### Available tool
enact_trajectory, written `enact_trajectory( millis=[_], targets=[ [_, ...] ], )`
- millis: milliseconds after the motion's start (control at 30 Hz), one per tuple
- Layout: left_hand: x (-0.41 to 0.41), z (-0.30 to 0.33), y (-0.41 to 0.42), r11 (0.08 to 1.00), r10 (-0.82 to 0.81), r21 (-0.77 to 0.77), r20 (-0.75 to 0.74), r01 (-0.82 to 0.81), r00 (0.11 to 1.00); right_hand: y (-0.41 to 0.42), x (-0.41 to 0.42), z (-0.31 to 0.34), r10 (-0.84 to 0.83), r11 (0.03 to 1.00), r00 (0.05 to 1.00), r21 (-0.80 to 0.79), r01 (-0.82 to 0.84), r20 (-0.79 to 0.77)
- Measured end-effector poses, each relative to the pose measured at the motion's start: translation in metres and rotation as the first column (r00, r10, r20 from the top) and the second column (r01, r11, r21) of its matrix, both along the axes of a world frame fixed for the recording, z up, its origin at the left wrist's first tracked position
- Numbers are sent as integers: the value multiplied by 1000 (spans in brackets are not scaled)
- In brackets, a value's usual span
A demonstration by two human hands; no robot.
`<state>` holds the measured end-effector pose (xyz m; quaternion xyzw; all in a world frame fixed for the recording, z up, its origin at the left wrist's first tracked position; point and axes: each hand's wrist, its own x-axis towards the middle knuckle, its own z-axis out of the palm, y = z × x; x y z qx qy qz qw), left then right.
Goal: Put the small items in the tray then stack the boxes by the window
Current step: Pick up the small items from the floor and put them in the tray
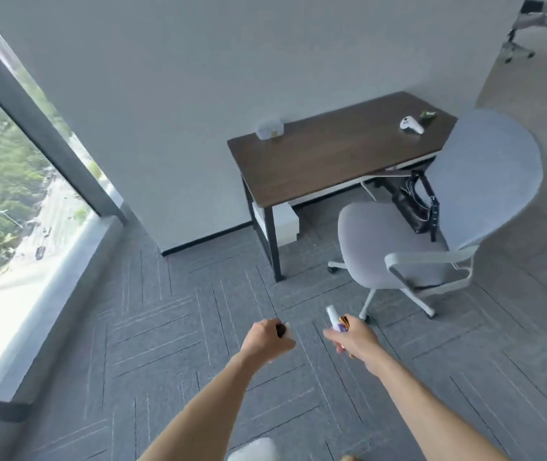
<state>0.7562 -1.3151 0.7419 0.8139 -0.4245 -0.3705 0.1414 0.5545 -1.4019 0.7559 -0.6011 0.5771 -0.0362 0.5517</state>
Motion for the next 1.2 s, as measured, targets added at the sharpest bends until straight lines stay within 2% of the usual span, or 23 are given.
enact_trajectory(
  millis=[267,433,633,733,867,1033,1200],
  targets=[
    [117,-7,-161,992,122,-37,-50,-124,991,-186,129,1,75,997,997,14,-75,24],
    [203,-18,-262,984,157,-84,-41,-160,987,-284,217,-4,47,998,999,31,-47,8],
    [296,-3,-387,981,161,-100,-51,-165,986,-398,309,15,-16,996,1000,91,15,8],
    [331,4,-441,988,126,-84,-77,-132,989,-446,339,21,-107,987,993,124,100,55],
    [367,1,-513,978,166,-110,-96,-176,982,-516,374,19,-194,961,972,223,161,131],
    [405,-3,-609,960,239,-112,-147,-256,960,-618,421,2,-188,950,967,282,134,172],
    [439,-1,-701,955,285,-48,-119,-292,951,-727,472,-10,-137,948,978,306,83,157]
  ],
)
